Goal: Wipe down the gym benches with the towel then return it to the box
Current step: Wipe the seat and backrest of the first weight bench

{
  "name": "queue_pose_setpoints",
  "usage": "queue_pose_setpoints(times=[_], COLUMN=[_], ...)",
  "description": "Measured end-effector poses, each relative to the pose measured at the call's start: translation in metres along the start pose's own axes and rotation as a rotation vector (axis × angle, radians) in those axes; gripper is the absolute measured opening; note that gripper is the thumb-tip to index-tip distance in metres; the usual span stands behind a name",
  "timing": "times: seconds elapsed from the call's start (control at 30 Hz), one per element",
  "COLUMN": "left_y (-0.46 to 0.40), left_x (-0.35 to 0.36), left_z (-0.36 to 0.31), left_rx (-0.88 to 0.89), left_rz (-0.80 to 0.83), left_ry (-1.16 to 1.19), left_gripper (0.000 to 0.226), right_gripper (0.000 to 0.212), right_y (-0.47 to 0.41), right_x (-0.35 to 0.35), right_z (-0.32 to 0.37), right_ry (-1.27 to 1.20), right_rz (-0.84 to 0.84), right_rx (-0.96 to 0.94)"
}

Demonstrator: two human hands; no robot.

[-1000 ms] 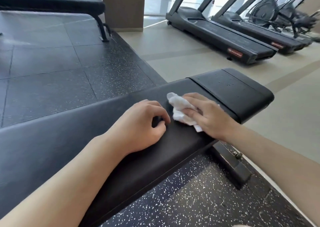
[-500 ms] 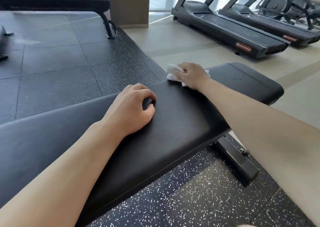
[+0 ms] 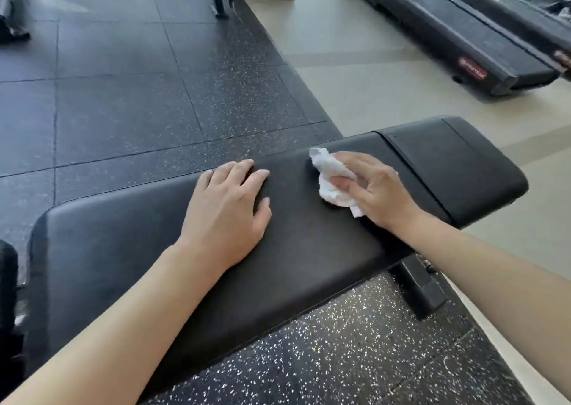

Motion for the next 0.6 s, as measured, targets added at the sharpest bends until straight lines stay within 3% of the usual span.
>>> queue_pose_setpoints(times=[0.17,0.37,0.6], left_y=[0.023,0.019,0.016], left_x=[-0.025,-0.028,-0.023], left_z=[0.048,0.050,0.050], left_rx=[-0.265,-0.352,-0.347], left_rz=[-0.047,-0.032,-0.070], left_ry=[0.017,0.078,0.041], left_gripper=[0.054,0.053,0.051], right_gripper=[0.020,0.039,0.037], right_y=[-0.042,-0.029,-0.037], right_x=[0.013,0.121,0.125], right_z=[0.006,0.137,0.142], right_ry=[0.171,0.125,0.101], right_rz=[-0.232,0.042,0.066], right_rx=[0.218,-0.068,-0.093])
Point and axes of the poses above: each hand's wrist, its own y-axis away from the middle knuckle, its own x-axis out of the palm, z = x × y, the point moved 8 cm from there along -y, towards the middle knuckle, and after that the axes turned 10 degrees about -z, right-handed, at the moved point
